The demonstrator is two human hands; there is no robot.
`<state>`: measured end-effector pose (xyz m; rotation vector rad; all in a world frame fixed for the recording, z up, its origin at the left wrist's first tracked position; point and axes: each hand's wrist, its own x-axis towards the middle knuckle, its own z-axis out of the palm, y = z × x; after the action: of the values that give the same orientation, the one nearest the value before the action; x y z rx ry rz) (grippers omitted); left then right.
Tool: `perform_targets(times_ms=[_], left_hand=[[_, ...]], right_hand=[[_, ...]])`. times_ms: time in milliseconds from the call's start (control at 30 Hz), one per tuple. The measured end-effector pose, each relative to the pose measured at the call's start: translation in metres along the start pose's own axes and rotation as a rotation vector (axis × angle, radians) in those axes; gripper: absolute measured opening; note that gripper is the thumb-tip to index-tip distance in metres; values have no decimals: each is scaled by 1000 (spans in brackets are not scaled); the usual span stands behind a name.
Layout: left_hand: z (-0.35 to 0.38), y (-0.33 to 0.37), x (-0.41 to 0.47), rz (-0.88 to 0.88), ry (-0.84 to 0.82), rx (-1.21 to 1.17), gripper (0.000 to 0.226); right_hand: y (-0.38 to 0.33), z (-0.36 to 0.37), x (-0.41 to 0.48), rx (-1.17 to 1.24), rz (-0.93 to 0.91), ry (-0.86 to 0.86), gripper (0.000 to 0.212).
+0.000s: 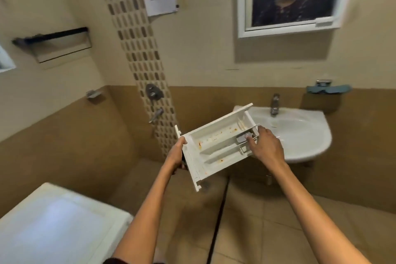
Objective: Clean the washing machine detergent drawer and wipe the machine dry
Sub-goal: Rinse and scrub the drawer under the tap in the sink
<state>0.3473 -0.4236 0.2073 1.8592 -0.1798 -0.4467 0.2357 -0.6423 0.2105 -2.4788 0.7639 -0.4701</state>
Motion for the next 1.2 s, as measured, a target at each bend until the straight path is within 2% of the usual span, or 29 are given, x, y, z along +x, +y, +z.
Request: perform_targets(times_ms=[167, 300, 533, 833, 1033, 1200], left_hand=[[79, 33, 72, 124, -53, 128, 43], [137, 53, 126, 158, -63, 179, 50], [215, 68, 213, 123, -74, 215, 53], [302, 48, 315, 9, -107, 241, 55], [336, 22, 365, -47, -153, 145, 63], [351, 5, 387, -42, -175, 219, 54]], right_hand=[[62, -19, 56, 11, 138, 28, 46], [108, -27, 100, 37, 219, 22, 44], [176, -16, 164, 95, 358, -17, 45], [243, 30, 239, 141, 569, -69, 46], [269, 60, 270, 186, 643, -91, 40], [285, 80, 279, 207, 671, -123, 41]])
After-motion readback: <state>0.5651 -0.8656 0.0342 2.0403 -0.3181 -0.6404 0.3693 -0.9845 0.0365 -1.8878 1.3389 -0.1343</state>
